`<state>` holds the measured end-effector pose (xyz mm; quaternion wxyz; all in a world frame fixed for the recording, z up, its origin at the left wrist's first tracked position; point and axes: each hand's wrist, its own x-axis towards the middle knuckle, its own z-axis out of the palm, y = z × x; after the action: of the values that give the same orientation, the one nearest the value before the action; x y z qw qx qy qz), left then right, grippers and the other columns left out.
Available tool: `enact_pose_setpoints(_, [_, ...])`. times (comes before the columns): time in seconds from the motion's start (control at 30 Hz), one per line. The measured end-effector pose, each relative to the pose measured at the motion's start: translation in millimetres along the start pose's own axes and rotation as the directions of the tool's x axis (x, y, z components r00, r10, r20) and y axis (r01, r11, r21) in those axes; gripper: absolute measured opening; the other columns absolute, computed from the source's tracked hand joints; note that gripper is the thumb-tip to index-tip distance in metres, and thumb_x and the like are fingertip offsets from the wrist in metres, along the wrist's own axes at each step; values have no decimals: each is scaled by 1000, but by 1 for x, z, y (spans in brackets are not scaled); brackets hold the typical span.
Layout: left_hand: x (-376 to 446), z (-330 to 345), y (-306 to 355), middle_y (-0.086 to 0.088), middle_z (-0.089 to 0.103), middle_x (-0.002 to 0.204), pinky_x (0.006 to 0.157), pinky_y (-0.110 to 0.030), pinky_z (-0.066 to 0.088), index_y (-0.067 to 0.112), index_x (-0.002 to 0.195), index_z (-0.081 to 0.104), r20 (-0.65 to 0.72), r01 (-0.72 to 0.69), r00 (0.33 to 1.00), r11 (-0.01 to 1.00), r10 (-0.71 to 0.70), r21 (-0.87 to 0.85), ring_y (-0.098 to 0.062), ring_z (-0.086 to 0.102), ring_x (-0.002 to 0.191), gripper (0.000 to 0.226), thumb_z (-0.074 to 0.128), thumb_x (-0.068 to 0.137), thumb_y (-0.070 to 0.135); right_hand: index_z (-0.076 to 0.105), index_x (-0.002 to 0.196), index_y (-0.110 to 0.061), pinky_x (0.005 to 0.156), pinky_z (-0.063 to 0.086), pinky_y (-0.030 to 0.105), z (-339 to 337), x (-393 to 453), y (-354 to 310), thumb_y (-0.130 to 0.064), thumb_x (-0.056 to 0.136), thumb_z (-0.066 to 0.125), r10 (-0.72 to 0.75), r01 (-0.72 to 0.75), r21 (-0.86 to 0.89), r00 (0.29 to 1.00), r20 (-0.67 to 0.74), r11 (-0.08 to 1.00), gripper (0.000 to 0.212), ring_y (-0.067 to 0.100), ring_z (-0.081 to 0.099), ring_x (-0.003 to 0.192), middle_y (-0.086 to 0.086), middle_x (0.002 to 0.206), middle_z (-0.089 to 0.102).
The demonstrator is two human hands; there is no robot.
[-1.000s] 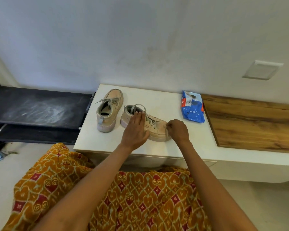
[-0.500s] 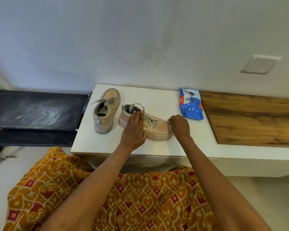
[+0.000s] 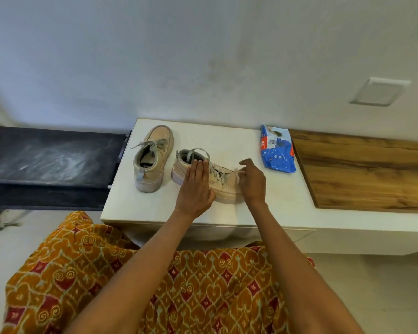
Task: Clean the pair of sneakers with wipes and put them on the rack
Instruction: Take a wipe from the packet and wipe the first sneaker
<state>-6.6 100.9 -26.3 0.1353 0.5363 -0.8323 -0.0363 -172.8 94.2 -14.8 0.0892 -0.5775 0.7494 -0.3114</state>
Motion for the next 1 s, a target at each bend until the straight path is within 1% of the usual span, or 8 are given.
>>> enact_pose_setpoints(0.13, [2,1,1,-17,0,156,115,-35,-7,0,146,-4,6,11,1000,1000,-11,12,-28,-5,145,77,36,94,39,52,110,-9,63,48,30,10,2,-18,-7,87,61,-33,40,-107,997,70,993,24,24,61,73,10,88,66])
enact_pose_setpoints(0.23, [2,1,2,-18,-1,156,115,-35,-6,0,146,-5,4,12,1000,1000,-12,-11,-28,-5,145,81,39,93,42,53,98,-10,56,38,30,1,-9,-3,-14,86,63,-135,150,-258,988,74,955,15,24,52,64,12,79,63])
enact_pose_setpoints(0.37, [1,2,1,-18,0,156,115,-33,-8,0,147,-4,-6,12,1000,999,-12,-33,-28,-4,145,87,44,90,46,56,98,-12,68,39,34,-12,-3,13,-12,82,65,-227,251,-399,968,109,882,18,28,57,76,12,81,64])
enact_pose_setpoints(0.53, [3,1,0,-22,7,154,115,-35,-5,-3,146,1,12,-5,1000,1000,6,-17,-31,4,144,88,47,89,46,54,103,-10,75,34,31,2,0,-14,-11,85,63,-71,77,-257,997,32,963,20,27,58,84,10,88,64])
enact_pose_setpoints(0.63, [3,2,1,-25,20,151,115,-38,3,-5,145,13,7,6,1000,1000,-6,-16,-34,16,142,89,54,84,44,53,97,-10,70,31,32,7,-18,-9,-15,86,59,-154,176,-262,983,99,949,14,28,58,80,9,87,65])
enact_pose_setpoints(0.7, [2,4,0,-24,18,152,115,-37,1,-5,145,11,0,-2,1000,1000,2,-12,-33,14,143,89,54,84,44,54,94,-11,69,31,33,-1,-19,4,-16,82,63,-225,242,-312,970,89,919,16,30,59,79,10,82,66])
enact_pose_setpoints(0.9, [2,6,-4,-20,9,155,116,-36,-3,-2,146,3,2,-23,1000,1000,23,-2,-30,5,144,88,50,87,43,53,105,-14,77,28,27,2,3,-6,-9,83,61,-19,4,-239,998,-62,971,24,24,58,90,7,92,65])
enact_pose_setpoints(1.0, [3,7,-4,-21,14,154,115,-37,0,-2,146,7,-7,-32,999,999,32,18,-31,10,144,89,52,86,45,54,99,-11,74,29,27,6,0,-13,-11,82,63,-65,57,-201,997,-34,978,19,25,58,82,9,87,64])
